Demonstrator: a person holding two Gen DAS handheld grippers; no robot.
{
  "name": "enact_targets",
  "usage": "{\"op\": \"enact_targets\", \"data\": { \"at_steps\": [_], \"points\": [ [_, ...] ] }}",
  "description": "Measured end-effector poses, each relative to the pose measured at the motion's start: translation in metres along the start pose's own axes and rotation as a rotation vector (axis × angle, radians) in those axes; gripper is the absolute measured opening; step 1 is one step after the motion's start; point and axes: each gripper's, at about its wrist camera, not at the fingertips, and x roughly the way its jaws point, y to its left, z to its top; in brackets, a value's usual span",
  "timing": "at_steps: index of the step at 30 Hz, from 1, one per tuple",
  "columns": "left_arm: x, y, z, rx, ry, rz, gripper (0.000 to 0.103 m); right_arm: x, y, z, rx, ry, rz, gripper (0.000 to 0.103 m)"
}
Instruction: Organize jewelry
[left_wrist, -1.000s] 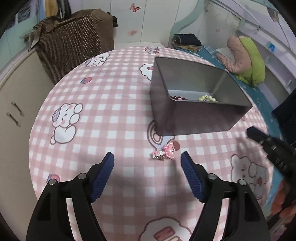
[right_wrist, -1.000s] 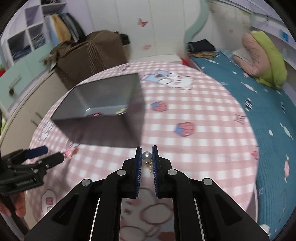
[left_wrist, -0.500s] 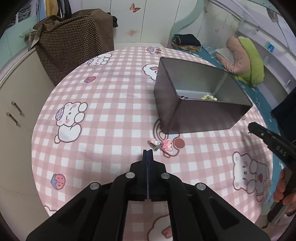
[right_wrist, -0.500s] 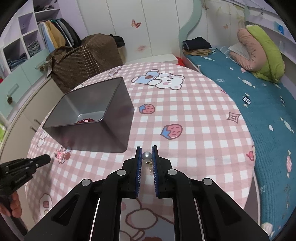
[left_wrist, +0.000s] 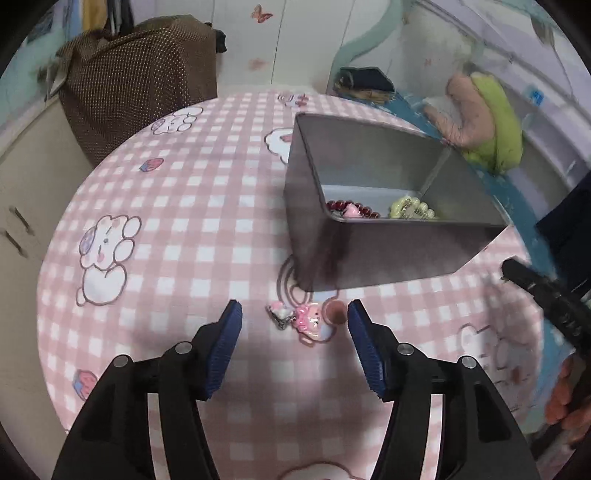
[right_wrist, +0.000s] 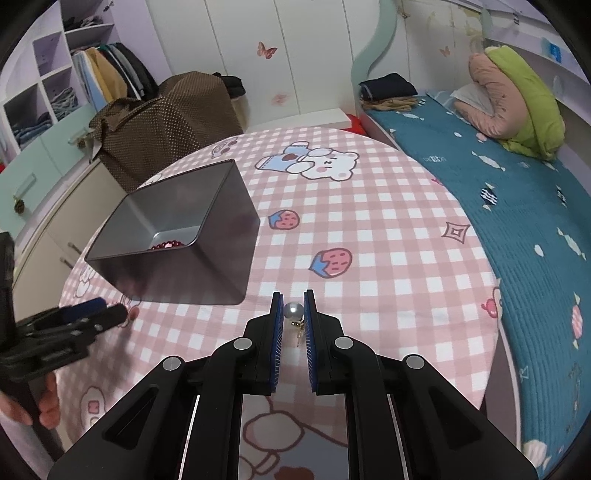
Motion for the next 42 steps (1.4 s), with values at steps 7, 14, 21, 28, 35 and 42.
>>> {"op": "enact_targets", "data": {
  "at_steps": [7, 14, 21, 28, 35, 42],
  "points": [
    [0.001, 0.0, -0.001, 0.032, 0.006, 0.063, 0.027, -0.001, -0.001, 0.001, -0.008, -0.004, 0.006, 0.012],
    [-0.008, 0.003, -0.005, 0.017, -0.002, 0.068, 0.023, -0.007, 0.003, -0.001, -0.021, -0.016, 0.014, 0.012],
    [-0.02, 0.001, -0.006, -0.003, -0.009, 0.067, 0.006, -0.018, 0.007, 0.004, -0.038, -0.044, 0.021, 0.012],
    [-0.026, 0.008, -0.008, -0.03, -0.026, 0.057, 0.012, -0.026, 0.008, 0.006, -0.049, -0.058, 0.024, 0.012],
    [-0.015, 0.017, -0.012, -0.039, 0.002, 0.079, 0.053, -0.022, 0.004, 0.005, -0.035, -0.046, 0.021, 0.012],
    [-0.014, -0.001, -0.014, 0.046, -0.019, 0.007, 0.021, -0.014, 0.005, 0.004, -0.037, -0.027, 0.024, 0.012]
  ]
}}
